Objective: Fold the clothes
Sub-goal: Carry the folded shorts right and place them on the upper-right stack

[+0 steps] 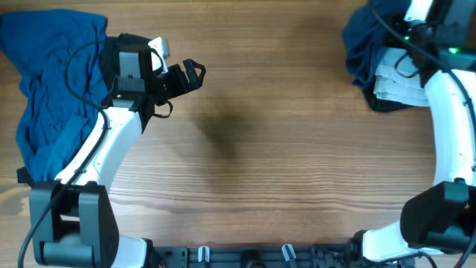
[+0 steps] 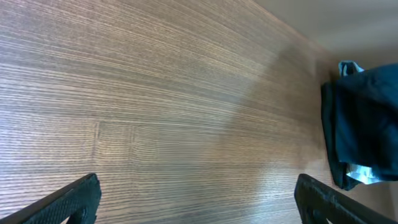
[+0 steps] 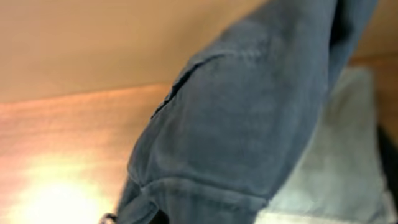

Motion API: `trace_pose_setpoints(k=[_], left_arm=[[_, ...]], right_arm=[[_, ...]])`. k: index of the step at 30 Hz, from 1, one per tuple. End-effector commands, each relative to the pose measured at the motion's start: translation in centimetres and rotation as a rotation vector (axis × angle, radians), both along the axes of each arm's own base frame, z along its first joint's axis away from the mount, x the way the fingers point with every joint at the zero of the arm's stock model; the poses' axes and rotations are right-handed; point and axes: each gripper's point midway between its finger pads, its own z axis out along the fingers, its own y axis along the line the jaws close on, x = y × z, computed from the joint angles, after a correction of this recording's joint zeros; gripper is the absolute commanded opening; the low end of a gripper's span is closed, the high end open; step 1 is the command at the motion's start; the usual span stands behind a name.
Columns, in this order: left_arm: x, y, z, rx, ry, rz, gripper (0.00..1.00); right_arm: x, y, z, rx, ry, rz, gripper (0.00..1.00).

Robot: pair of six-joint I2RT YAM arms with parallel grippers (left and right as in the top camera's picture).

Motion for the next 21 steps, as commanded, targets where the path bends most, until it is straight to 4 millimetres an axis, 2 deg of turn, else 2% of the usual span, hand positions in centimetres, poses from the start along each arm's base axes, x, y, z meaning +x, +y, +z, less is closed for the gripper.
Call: trace_pose_setpoints(k=[1,3,6,10,12,17,21], left_arm=[[0.1,0.0,0.7,0.019,-0.030,-0.011,1.00],[0.1,0.0,0.7,0.020,-0.030,-0.011,1.00],[0.1,0.0,0.7,0.019,-0.030,-0.011,1.00],[0.1,0.0,0.7,0.019,-0.030,-0.011,1.00],[0.1,0.0,0.7,0.019,-0.030,-0.011,1.00],[0.1,0.0,0.7,0.019,-0.030,-0.011,1.00],[0.1,0.0,0.7,0.019,-0.030,-0.011,1.00]], right_arm=[[0.8,-1.8,4.5,-0.080,-0.135,0.014,0.05],[1.1,-2.2,5.3,-0.118,-0.172,0.039,0.04],[1.7,-0.7,6.2,-0.146,-0.241,0.224,0.04],[2.8,-1.9,6.0,-0.131,-0.300,0.282,0.04],[3.5,-2.1,4.8,-0.113,-0.300,0.304,0.04],[4.9,-4.3,0.0,-0.055,-0.225,0.271,0.04],[4.4,-9.6,-2.6,0.053,-0.181,0.117,0.04]])
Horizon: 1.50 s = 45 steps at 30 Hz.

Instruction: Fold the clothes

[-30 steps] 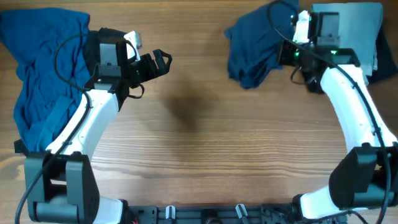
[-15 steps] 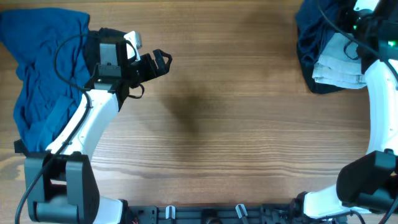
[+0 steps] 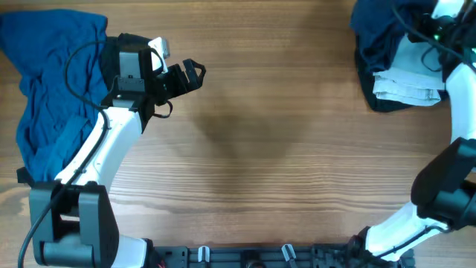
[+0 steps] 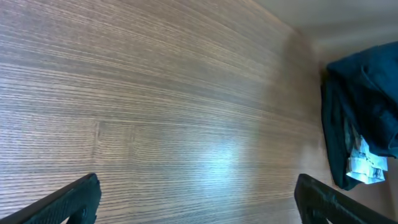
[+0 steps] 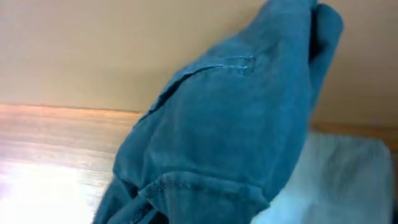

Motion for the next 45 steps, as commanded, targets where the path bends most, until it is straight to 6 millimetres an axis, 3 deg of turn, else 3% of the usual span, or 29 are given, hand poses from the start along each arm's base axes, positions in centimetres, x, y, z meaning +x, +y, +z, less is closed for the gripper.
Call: trace_pose_setpoints(k=[1,4,5,6,7,9,11,14,19,21,24,26,29,31,32,35,38,41,44,45], left_arm=[[0.1,0.0,0.7,0.020,-0.031,-0.010,1.00],[0.2,0.1,0.8,0.023,-0.036,-0.005,1.00],[0.3,0.1,0.8,0.023,-0.041,-0.005,1.00],[0.4,0.1,0.9,0.022,-0.045,-0.005,1.00],[0.4,0.1,0.9,0.022,-0.045,-0.005,1.00],[0.3,0.1,0.9,0.022,-0.045,-0.005,1.00],[0.3,0.1,0.9,0.022,-0.045,-0.005,1.00],[0.3,0.1,0.9,0.022,-0.045,-0.005,1.00],[0.5,0.3,0.9,0.030,-0.049,0.002,1.00],[0.6,0.3,1.5,0.053,-0.084,-0.019,1.00],[0.3,2.1,3.7,0.131,-0.132,0.055,1.00],[-1.3,5.1,6.7,0.233,-0.165,0.186,0.99],[-3.8,7.3,10.1,0.294,-0.209,0.284,1.00],[-5.2,9.2,11.8,0.283,-0.217,0.418,1.00],[-5.6,9.7,12.3,0.268,-0.220,0.467,1.00],[-6.5,10.1,12.1,0.194,-0.172,0.544,1.00],[-6.5,10.1,10.2,0.219,-0.107,0.535,1.00],[-6.3,10.0,9.6,0.226,-0.091,0.534,1.00],[-6.3,10.0,9.6,0.226,-0.091,0.533,1.00],[-6.3,10.0,9.6,0.226,-0.091,0.533,1.00]], right_arm=[[-0.3,-4.1,0.2,0.062,-0.013,-0.085,0.04],[-1.1,-6.9,-0.6,0.079,0.000,-0.142,0.04],[-1.3,-7.7,-0.8,0.097,0.004,-0.171,0.09],[-1.7,-9.6,-1.6,0.129,0.024,-0.268,0.51],[-1.9,-10.8,-2.0,0.151,0.033,-0.343,1.00],[-2.7,-12.9,-2.4,0.183,0.043,-0.448,1.00],[-2.9,-13.7,-2.1,0.180,0.028,-0.460,1.00],[-2.7,-13.0,-1.6,0.200,0.012,-0.415,1.00],[-1.9,-5.4,-0.9,0.475,0.054,-0.149,1.00],[-1.7,-1.2,-1.6,0.447,0.119,-0.067,1.00],[-1.9,3.5,-0.4,0.363,0.155,-0.018,1.00],[-2.9,8.9,2.9,0.216,0.135,0.052,1.00],[-5.1,16.5,6.6,0.117,0.106,0.130,0.99],[-8.0,23.4,8.2,0.095,0.113,0.260,1.00],[-9.3,25.2,8.0,0.066,0.139,0.275,1.00],[-14.1,27.6,4.4,-0.083,0.335,0.253,1.00],[-17.2,29.6,2.1,-0.041,0.484,0.299,1.00],[-17.3,30.0,2.0,0.134,0.545,0.165,1.00],[-17.3,29.9,2.0,0.552,0.662,-0.222,1.00],[-17.3,29.8,2.0,0.596,0.669,-0.273,1.00]])
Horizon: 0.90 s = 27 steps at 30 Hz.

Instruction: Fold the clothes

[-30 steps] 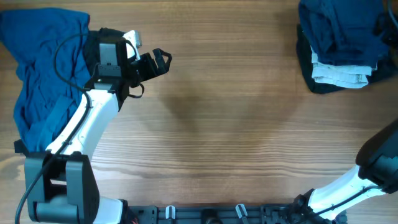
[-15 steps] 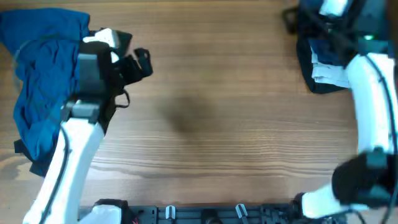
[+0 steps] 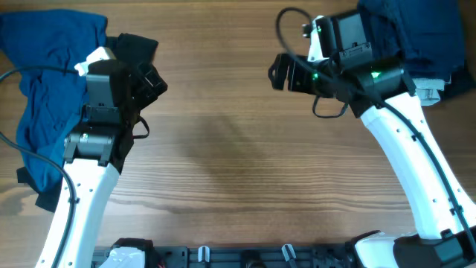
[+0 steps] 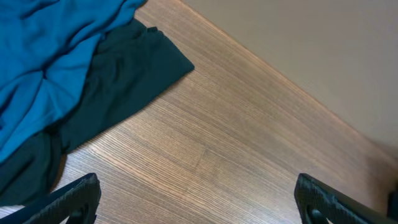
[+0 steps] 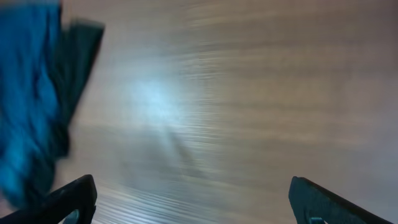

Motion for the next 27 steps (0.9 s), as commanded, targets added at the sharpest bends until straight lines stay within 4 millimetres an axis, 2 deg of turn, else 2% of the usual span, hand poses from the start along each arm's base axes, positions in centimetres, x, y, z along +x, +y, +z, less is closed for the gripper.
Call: trace_pose_setpoints(k=[1,4,6,7,10,11,13,14,16,19,20,22,27], left_arm=[[0.1,0.2,0.1,0.000,-0.005,0.019,1.00],[0.1,0.2,0.1,0.000,-0.005,0.019,1.00],[0.1,0.2,0.1,0.000,-0.005,0.019,1.00],[0.1,0.2,0.1,0.000,-0.005,0.019,1.00],[0.1,0.2,0.1,0.000,-0.005,0.019,1.00],[0.1,0.2,0.1,0.000,-0.005,0.019,1.00],[0.1,0.2,0.1,0.000,-0.005,0.019,1.00],[0.1,0.2,0.1,0.000,-0.005,0.020,1.00],[0.1,0.2,0.1,0.000,-0.005,0.019,1.00],[0.1,0.2,0.1,0.000,-0.005,0.019,1.00],[0.1,0.2,0.1,0.000,-0.005,0.019,1.00],[0.1,0.2,0.1,0.000,-0.005,0.019,1.00],[0.1,0.2,0.1,0.000,-0.005,0.019,1.00]], right_arm=[[0.1,-0.7,0.2,0.162,0.107,-0.339,1.00],[0.6,-2.0,0.1,0.105,0.075,-0.372,1.00],[0.8,-3.9,-0.5,0.012,0.053,-0.438,1.00],[1.0,-6.1,-1.2,-0.097,0.022,-0.508,1.00],[0.3,-8.6,-0.1,-0.177,-0.078,-0.565,1.00],[0.4,-8.4,1.1,-0.190,-0.152,-0.465,1.00],[0.6,-6.7,4.0,-0.215,-0.364,-0.129,1.00],[-0.1,-6.3,5.2,-0.205,-0.463,0.007,1.00],[-2.1,-8.3,5.6,-0.137,-0.530,-0.003,1.00],[-5.6,-11.6,3.5,-0.105,-0.572,-0.089,1.00],[-7.3,-12.2,2.0,-0.149,-0.609,-0.061,1.00],[-9.6,-12.3,-0.6,-0.232,-0.705,0.031,1.00],[-11.3,-11.6,-5.0,-0.209,-0.928,0.048,1.00]])
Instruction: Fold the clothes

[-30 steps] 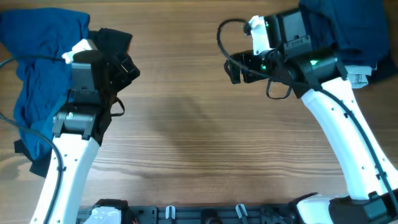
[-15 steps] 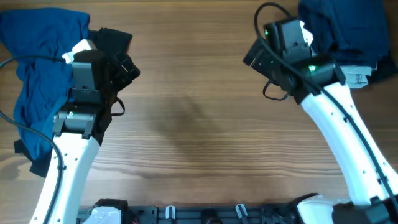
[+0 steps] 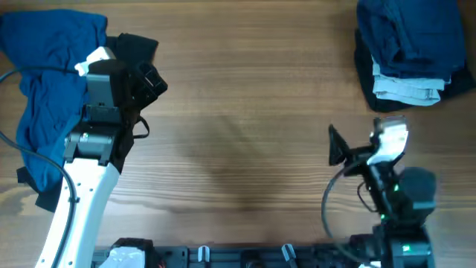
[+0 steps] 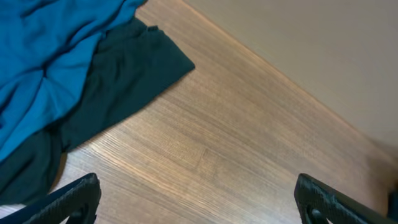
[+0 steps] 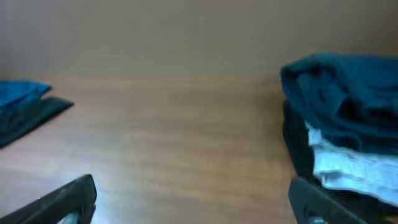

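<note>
A loose blue garment point(image 3: 44, 82) and a black one point(image 3: 137, 43) lie heaped at the far left. My left gripper point(image 3: 155, 79) hovers open beside the black cloth, which spreads under the blue garment point(image 4: 50, 62) as a dark flap point(image 4: 124, 81); nothing is between the fingers point(image 4: 81, 194). A folded stack point(image 3: 407, 52) sits at the back right: dark blue on top, pale cloth in the middle, black beneath. My right gripper point(image 3: 336, 147) is open near the front right, facing that stack point(image 5: 348, 106) from a distance.
Bare wooden table point(image 3: 245, 126) stretches between the heap and the stack. The left arm's cable loops over the blue garment. The black rail of the arm bases point(image 3: 245, 257) runs along the front edge.
My right arm has moved from the back middle of the table to the front right, gripper still open and empty. The left arm and both piles are unchanged.
My right gripper first held a dark blue garment at the stack, and still hung over it a moment later, while the left gripper pointed across the table. Then the garment lay atop the stack, the right gripper open mid-table, the left turned to the heap. Now the right arm is drawn back.
</note>
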Motion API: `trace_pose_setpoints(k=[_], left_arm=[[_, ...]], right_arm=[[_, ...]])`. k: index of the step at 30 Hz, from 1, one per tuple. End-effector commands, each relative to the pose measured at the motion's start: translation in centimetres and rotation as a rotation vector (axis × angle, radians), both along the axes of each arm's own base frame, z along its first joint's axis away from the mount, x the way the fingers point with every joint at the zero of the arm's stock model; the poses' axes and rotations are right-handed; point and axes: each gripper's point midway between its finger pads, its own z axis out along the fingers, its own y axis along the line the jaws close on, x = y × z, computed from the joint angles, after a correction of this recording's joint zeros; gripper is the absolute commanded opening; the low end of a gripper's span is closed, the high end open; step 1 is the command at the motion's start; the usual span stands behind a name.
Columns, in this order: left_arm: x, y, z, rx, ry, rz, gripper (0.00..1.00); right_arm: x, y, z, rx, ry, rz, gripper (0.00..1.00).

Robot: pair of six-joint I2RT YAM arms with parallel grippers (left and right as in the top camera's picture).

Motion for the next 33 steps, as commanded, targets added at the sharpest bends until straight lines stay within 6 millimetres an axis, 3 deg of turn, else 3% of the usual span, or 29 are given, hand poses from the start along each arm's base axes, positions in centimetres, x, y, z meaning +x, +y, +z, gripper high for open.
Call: trace_pose_setpoints(k=[1,4,8,12,33], left_arm=[[0.1,0.2,0.2,0.002,-0.007,0.017,1.00],[0.1,0.2,0.2,0.002,-0.007,0.017,1.00],[0.1,0.2,0.2,0.002,-0.007,0.017,1.00],[0.1,0.2,0.2,0.002,-0.007,0.017,1.00],[-0.4,0.3,-0.1,0.029,0.014,-0.006,1.00]], right_arm=[[-0.5,0.8,-2.2,0.012,-0.109,0.053,1.00],[-0.6,0.0,-3.3,0.131,-0.148,-0.010,1.00],[-1.1,0.2,-5.6,0.142,-0.134,-0.003,1.00],[-1.5,0.1,-3.8,0.143,-0.213,-0.005,1.00],[-1.4,0.1,-4.2,0.142,-0.195,-0.006,1.00]])
